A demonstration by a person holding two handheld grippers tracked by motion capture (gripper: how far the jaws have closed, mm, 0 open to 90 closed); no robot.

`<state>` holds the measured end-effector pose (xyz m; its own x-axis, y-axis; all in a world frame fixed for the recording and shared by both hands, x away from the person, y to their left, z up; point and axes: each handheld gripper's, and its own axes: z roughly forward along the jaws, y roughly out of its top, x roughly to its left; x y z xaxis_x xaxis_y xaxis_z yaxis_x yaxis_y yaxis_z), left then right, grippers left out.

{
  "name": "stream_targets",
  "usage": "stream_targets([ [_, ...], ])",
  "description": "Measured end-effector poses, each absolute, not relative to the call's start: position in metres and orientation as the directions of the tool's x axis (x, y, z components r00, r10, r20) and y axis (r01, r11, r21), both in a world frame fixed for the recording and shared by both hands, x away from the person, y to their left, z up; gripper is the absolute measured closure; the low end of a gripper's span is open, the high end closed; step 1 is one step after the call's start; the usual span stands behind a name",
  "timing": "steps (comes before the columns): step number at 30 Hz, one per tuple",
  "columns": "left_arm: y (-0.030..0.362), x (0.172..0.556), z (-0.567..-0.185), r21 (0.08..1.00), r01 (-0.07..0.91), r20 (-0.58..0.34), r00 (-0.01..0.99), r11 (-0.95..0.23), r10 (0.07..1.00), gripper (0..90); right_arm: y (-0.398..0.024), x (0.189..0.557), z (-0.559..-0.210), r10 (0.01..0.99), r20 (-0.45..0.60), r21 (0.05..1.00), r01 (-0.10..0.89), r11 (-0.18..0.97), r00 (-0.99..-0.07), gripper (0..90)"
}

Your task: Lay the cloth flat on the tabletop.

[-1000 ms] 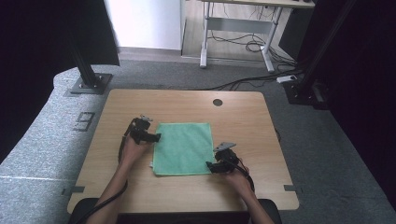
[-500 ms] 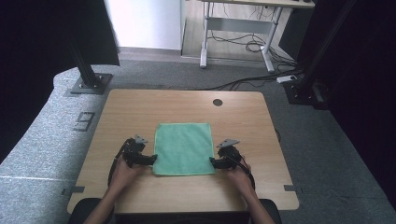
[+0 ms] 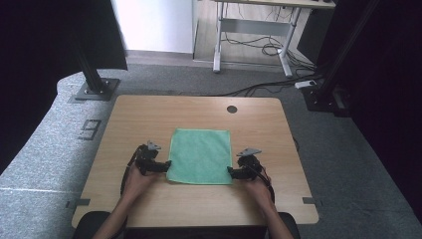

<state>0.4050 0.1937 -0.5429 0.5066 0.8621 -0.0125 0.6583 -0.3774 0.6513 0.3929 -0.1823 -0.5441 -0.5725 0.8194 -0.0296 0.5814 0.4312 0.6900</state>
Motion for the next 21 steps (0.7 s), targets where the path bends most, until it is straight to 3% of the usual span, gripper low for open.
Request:
stream_targets([
  [9,0.193,0.399,-0.544,0.664,0.649,-0.009,0.503,-0.371,0.864,14.3,-0.186,0.395,-0.546,0.825,-0.011,0.702,0.583,0.409,-0.565,27.0],
  [13,0.190,0.394,-0.540,0.673,0.613,0.042,0.527,-0.414,0.849,13.2,-0.189,0.395,-0.546,0.820,0.018,0.708,0.586,0.394,-0.573,26.8],
  [19,0.196,0.377,-0.529,0.682,0.577,0.066,0.564,-0.449,0.823,8.4,-0.201,0.388,-0.538,0.818,0.017,0.735,0.562,0.380,-0.575,19.4],
  [21,0.209,0.366,-0.529,0.681,0.589,0.028,0.574,-0.436,0.819,8.1,-0.211,0.382,-0.536,0.817,-0.001,0.734,0.554,0.392,-0.577,14.6],
])
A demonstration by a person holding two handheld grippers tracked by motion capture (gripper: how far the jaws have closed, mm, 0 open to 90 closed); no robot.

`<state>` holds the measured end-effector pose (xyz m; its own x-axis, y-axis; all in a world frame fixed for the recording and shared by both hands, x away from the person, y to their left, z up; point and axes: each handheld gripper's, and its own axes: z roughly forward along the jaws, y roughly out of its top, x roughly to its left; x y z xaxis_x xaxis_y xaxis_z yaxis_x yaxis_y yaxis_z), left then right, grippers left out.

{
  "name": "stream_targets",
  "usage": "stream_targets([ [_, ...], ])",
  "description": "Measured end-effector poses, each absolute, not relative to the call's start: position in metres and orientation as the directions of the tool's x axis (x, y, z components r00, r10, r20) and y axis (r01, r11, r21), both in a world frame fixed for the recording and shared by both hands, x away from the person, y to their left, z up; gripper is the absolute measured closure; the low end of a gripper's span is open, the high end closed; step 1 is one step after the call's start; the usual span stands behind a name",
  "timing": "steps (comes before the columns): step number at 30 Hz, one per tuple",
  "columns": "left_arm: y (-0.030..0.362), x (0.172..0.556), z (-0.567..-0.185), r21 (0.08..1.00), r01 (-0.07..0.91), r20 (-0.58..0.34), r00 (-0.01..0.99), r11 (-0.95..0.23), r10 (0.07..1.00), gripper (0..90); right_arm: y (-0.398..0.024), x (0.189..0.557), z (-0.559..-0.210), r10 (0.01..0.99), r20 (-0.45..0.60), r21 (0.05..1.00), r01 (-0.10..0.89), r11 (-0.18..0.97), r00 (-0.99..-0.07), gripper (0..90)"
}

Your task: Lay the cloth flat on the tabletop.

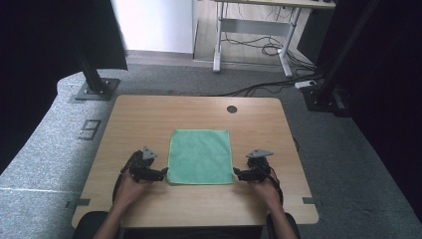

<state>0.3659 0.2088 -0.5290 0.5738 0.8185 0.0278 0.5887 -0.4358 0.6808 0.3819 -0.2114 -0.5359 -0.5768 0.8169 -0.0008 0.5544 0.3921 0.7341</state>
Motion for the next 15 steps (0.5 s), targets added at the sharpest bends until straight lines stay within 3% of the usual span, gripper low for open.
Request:
stream_targets([
  [4,0.220,0.355,-0.534,0.671,0.601,0.007,0.580,-0.434,0.815,8.2,-0.223,0.374,-0.542,0.817,-0.009,0.713,0.569,0.410,-0.577,12.7],
  [10,0.227,0.354,-0.543,0.645,0.618,0.020,0.575,-0.450,0.818,8.1,-0.232,0.373,-0.551,0.834,0.003,0.701,0.596,0.392,-0.552,2.4],
  [15,0.228,0.357,-0.547,0.653,0.625,-0.005,0.569,-0.428,0.823,3.0,-0.233,0.374,-0.555,0.836,0.011,0.705,0.597,0.383,-0.549,0.0],
])
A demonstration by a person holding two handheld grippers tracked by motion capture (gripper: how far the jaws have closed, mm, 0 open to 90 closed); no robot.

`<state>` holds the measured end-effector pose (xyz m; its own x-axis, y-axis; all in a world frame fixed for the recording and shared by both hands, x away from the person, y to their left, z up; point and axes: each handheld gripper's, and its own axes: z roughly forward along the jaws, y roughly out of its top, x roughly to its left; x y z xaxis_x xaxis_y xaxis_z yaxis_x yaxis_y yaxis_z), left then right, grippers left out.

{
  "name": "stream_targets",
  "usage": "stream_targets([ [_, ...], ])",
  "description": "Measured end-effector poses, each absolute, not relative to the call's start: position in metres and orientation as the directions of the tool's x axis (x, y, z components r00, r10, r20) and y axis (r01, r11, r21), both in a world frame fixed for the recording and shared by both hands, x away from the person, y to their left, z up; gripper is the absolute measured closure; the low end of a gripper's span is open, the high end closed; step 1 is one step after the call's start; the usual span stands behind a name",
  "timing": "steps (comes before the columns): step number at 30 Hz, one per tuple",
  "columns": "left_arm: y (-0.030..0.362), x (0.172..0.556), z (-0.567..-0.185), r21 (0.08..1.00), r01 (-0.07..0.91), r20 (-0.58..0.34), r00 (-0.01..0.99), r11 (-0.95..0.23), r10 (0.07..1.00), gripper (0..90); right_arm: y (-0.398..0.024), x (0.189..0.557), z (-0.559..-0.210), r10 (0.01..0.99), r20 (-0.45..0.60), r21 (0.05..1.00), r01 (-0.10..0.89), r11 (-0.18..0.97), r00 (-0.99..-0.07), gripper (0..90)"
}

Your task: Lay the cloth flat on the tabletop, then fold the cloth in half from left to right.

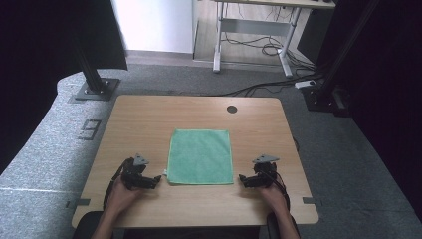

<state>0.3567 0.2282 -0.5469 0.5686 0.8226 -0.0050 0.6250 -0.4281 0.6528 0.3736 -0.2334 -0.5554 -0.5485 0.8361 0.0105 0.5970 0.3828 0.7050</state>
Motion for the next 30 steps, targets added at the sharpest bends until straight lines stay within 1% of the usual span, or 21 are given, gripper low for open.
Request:
stream_targets([
  [2,0.2282,0.3576,-0.5483,0.656,0.622,-0.006,0.572,-0.429,0.820,0.0,-0.2335,0.3739,-0.5558,0.834,0.012,0.709,0.593,0.381,-0.551,0.0],
  [23,0.2286,0.3581,-0.5487,0.659,0.617,-0.007,0.577,-0.430,0.817,0.0,-0.2335,0.3740,-0.5567,0.832,0.009,0.714,0.586,0.382,-0.554,0.0],
  [30,0.2266,0.3651,-0.5432,0.635,0.635,-0.024,0.585,-0.440,0.810,0.0,-0.2333,0.3743,-0.5565,0.834,0.013,0.715,0.588,0.378,-0.552,0.0],
])
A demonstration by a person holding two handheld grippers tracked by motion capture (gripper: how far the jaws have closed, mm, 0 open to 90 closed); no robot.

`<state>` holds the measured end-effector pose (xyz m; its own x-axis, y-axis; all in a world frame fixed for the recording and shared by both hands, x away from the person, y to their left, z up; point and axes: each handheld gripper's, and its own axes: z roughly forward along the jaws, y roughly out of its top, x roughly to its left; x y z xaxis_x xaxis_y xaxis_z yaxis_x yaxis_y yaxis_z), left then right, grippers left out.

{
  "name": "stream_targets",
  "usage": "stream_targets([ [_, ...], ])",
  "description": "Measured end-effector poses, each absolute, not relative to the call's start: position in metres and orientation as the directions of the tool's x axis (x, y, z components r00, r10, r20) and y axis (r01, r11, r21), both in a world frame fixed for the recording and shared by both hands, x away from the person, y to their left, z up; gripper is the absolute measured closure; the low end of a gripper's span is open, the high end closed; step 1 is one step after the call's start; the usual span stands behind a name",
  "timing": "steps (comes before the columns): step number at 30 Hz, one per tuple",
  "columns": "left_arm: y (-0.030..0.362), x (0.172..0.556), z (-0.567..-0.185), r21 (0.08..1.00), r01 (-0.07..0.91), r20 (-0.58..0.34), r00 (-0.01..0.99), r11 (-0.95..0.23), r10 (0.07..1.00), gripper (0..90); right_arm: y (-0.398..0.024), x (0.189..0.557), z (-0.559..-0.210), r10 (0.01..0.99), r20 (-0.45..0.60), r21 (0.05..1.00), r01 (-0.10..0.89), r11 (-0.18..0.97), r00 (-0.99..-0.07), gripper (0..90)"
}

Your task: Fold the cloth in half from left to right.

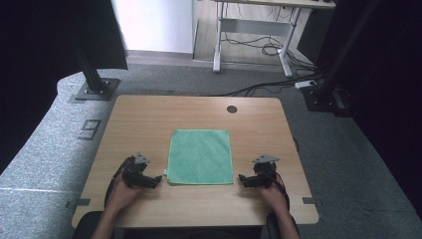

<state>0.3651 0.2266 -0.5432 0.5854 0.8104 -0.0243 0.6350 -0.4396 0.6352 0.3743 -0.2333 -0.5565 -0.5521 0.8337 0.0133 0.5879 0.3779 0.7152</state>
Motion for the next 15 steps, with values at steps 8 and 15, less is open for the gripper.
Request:
stream_targets([
  [8,0.212,0.394,-0.525,0.707,0.587,-0.011,0.566,-0.393,0.825,0.0,-0.217,0.371,-0.547,0.825,0.034,0.729,0.578,0.366,-0.564,0.3],
  [15,0.188,0.412,-0.536,0.696,0.576,0.018,0.582,-0.428,0.813,0.2,-0.199,0.368,-0.546,0.808,0.034,0.725,0.572,0.385,-0.588,0.6],
])
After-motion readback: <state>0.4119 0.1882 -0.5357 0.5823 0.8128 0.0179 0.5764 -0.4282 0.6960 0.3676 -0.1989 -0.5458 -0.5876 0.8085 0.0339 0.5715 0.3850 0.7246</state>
